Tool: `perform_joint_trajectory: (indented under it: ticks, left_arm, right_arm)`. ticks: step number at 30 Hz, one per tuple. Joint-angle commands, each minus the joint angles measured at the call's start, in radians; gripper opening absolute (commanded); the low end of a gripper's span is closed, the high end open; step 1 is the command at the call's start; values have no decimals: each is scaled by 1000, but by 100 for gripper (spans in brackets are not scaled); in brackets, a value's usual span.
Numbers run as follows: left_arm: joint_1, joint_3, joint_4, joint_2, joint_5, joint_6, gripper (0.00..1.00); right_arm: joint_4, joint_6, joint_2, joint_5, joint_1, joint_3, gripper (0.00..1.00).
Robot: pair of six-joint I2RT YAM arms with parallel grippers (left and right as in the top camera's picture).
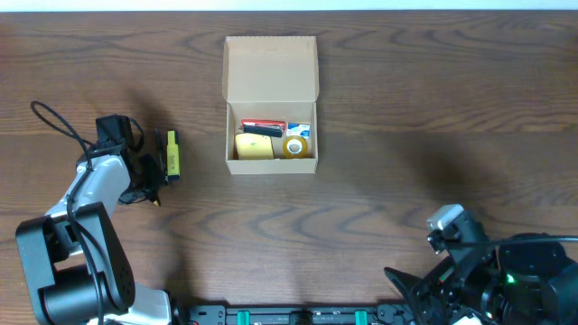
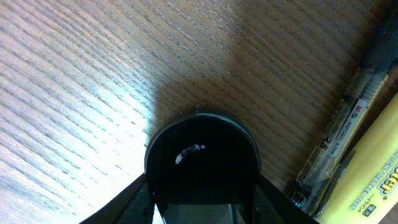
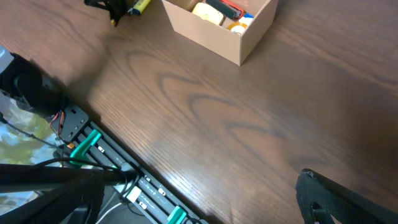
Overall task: Pack container
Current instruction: 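Lift the left gripper toward the cardboard box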
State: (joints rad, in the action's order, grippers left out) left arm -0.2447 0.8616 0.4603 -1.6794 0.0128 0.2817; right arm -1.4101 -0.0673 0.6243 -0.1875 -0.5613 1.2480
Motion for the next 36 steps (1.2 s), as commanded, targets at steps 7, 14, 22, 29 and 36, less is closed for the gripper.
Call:
perform_joint_trajectory:
  ticks: [7,14,22,29,36]
  left_arm:
    - [3,0,-2,-17,24,11,32]
    - [3,83,32,-2,24,6,6]
    - [23,396,294,14,13,-171,6]
    - [222,692,339,14,13,-397,5]
    - [436,731,220,8,-44,-558,6]
  right_arm:
    - [0,-6,0,-8,0,1,99]
    - [0,-6,0,-8,0,1,99]
    - [0,-6,0,-8,0,1,99]
    - [0,-6,0,-8,0,1,99]
    - [0,-6,0,-8,0,1,99]
